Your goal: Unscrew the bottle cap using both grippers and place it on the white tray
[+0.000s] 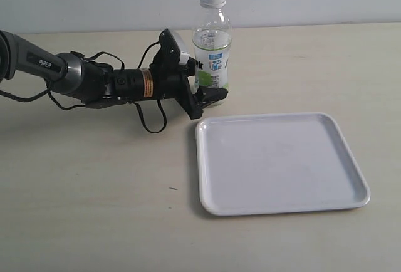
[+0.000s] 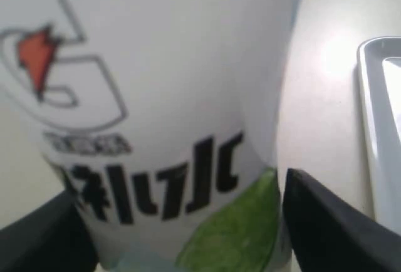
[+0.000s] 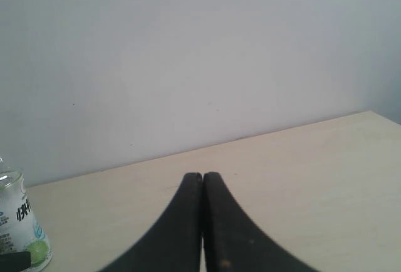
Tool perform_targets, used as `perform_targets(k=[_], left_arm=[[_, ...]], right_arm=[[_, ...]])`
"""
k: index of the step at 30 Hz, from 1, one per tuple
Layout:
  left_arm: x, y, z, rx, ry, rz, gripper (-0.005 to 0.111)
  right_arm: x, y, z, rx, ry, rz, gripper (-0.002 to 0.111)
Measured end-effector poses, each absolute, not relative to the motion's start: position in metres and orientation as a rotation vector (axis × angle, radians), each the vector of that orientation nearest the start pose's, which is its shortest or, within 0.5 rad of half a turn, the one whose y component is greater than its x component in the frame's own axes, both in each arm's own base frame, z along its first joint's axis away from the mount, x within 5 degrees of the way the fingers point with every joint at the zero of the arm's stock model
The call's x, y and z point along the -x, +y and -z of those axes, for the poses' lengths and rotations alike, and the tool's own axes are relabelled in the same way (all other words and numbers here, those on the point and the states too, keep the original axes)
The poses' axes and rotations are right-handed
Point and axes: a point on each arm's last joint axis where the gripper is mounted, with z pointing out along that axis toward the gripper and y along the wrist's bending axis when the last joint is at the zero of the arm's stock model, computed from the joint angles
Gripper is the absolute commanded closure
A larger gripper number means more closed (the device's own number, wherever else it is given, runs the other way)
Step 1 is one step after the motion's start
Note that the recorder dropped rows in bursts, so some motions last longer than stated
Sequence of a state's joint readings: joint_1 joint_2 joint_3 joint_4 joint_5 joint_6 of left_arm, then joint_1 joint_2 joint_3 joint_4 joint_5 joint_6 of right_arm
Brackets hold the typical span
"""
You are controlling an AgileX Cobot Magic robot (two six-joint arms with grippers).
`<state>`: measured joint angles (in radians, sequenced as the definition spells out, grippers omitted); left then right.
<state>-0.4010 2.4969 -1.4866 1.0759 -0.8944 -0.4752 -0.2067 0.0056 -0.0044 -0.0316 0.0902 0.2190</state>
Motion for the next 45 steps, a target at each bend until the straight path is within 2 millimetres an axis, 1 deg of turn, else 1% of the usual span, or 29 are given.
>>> perform_targets(k=[8, 13, 16, 20, 21, 23, 25, 27, 28, 30, 35, 37, 39, 44, 45], left_arm=[[-0.4171, -0.2445, -0.0508, -1.142, 1.534, 0.762, 0.107], [-0.4162, -0.2457, -0.0538, -1.095, 1.537, 0.825, 0.107], [-0.4154, -0.2460, -0.0539, -1.058, 1.575, 0.876, 0.107], [-0.4151, -0.2461, -0.0537, -1.053, 1.582, 0.884, 0.106], [-0.4154, -0.2454, -0.0537, -1.049, 1.587, 0.888, 0.103], [-0.4154, -0.2454, -0.0537, -1.045, 1.591, 0.891, 0.087], [-0.4154, -0.2454, -0.0537, -1.039, 1.596, 0.897, 0.061], [-0.4154, -0.2454, -0.0537, -1.029, 1.605, 0.906, 0.045], [-0.4157, -0.2454, -0.0540, -1.007, 1.619, 0.923, 0.041], [-0.4166, -0.2452, -0.0546, -0.951, 1.653, 0.958, 0.040], [-0.4168, -0.2453, -0.0553, -0.889, 1.692, 1.011, 0.040], [-0.4152, -0.2458, -0.0550, -0.906, 1.691, 1.023, 0.043], [-0.4147, -0.2460, -0.0551, -0.913, 1.688, 1.026, 0.054], [-0.4144, -0.2461, -0.0549, -0.924, 1.682, 1.023, 0.104], [-0.4143, -0.2461, -0.0551, -0.933, 1.673, 1.016, 0.106]], right_arm=[[-0.0555, -0.0119, -0.2062, -0.311, 1.544, 0.017, 0.108], [-0.0555, -0.0119, -0.2062, -0.311, 1.544, 0.017, 0.108], [-0.0555, -0.0119, -0.2062, -0.311, 1.544, 0.017, 0.108], [-0.0555, -0.0119, -0.2062, -0.311, 1.544, 0.017, 0.108], [-0.0555, -0.0119, -0.2062, -0.311, 1.544, 0.017, 0.108], [-0.0555, -0.0119, -0.2062, -0.311, 1.544, 0.017, 0.108], [-0.0555, -0.0119, -0.2062, -0.311, 1.544, 0.017, 0.108], [-0.0555, -0.0119, -0.2062, -0.311, 1.544, 0.017, 0.108], [-0.0555, -0.0119, -0.2062, -0.311, 1.544, 0.017, 0.108], [-0.0555, -0.0119, -0.2062, -0.311, 1.544, 0.017, 0.108], [-0.0555, -0.0119, -0.2062, -0.311, 1.544, 0.017, 0.108], [-0.0555, -0.0119, -0.2062, -0.311, 1.544, 0.017, 0.108], [-0.0555, -0.0119, -0.2062, -0.311, 1.544, 0.017, 0.108], [-0.0555, -0.0119, -0.2062, -0.311, 1.544, 0.017, 0.108], [-0.0555, -0.0119, -0.2062, -0.311, 1.544, 0.017, 0.108]])
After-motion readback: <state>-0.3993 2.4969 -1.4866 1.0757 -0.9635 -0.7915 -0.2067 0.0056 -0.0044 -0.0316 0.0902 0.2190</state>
